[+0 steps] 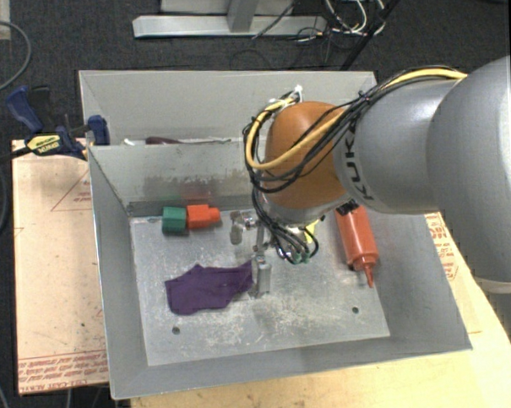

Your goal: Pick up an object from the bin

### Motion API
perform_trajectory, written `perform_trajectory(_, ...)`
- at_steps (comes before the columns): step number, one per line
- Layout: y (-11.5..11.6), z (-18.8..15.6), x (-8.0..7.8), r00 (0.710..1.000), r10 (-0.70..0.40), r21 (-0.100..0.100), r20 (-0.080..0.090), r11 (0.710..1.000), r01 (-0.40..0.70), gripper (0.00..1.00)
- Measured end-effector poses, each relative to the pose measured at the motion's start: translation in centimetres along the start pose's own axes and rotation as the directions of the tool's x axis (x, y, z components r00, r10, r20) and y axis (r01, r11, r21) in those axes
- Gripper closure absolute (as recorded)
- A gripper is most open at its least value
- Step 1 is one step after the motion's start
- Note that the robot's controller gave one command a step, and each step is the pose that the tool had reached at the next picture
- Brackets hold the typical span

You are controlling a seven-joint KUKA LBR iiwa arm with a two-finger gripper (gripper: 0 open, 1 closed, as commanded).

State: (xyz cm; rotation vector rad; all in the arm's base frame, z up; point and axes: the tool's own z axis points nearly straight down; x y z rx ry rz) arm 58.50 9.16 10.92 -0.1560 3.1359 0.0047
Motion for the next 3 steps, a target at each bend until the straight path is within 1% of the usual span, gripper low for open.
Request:
perform_trajectory(1,0.1,3.8,1.4,0.999,-0.049,0.002,0.007,0.999,0.049,1.00)
perform_trajectory(2,0.1,3.8,1.4,0.999,-0.048,0.002,0.007,0.999,0.048,1.00)
perform_trajectory(3,0.7,-9.8,2.0,0.996,-0.091,0.002,0.011,0.996,0.091,1.00)
